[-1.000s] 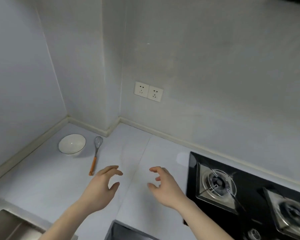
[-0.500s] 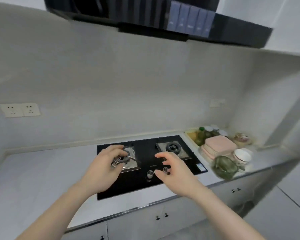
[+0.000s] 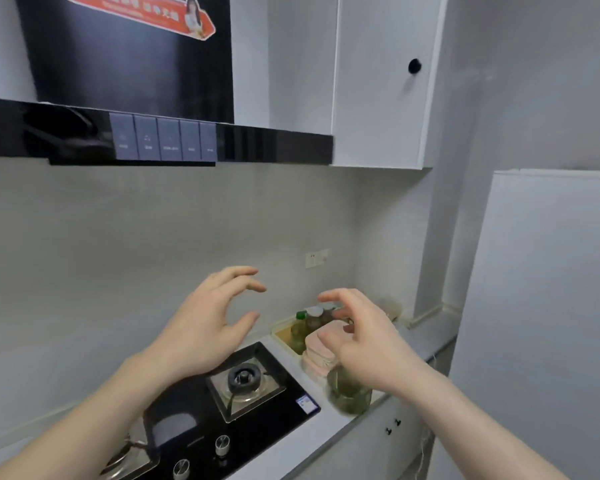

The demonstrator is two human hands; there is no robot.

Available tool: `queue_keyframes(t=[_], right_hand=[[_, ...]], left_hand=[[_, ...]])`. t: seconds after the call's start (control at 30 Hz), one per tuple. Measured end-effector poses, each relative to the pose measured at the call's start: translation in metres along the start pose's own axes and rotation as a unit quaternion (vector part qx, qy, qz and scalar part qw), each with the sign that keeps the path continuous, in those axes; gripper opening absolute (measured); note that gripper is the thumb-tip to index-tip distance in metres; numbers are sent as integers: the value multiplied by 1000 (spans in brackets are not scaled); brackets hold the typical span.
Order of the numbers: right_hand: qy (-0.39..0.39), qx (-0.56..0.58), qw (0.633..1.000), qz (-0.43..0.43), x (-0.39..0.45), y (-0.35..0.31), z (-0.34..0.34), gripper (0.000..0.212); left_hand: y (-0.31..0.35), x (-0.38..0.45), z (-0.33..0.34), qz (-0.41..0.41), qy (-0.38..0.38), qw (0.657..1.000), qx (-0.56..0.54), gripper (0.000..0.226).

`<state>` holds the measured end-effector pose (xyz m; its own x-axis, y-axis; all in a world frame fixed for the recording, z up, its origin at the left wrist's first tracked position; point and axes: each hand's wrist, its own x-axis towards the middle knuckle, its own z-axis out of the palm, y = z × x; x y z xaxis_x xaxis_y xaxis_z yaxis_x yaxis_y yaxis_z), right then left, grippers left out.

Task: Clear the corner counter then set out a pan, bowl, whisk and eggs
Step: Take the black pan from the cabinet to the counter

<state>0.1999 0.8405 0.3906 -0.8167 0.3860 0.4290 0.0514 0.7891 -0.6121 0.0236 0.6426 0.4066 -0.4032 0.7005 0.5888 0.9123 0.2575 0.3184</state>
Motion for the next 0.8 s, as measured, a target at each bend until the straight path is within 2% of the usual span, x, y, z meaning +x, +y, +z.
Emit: queue_keyframes(t=[0.47,0.6,0.8], right_hand=[[104,-45,993,-18,94,136,-163,39],[127,-39,991,-18,119,174,-202,39],[132,-23,990,-54,178,212,-246,37]], left_hand=[[77,220,100,106,68,992,3,31],[103,267,134,129,57,990,15,31],[123,318,173,123,53,990,43,30]])
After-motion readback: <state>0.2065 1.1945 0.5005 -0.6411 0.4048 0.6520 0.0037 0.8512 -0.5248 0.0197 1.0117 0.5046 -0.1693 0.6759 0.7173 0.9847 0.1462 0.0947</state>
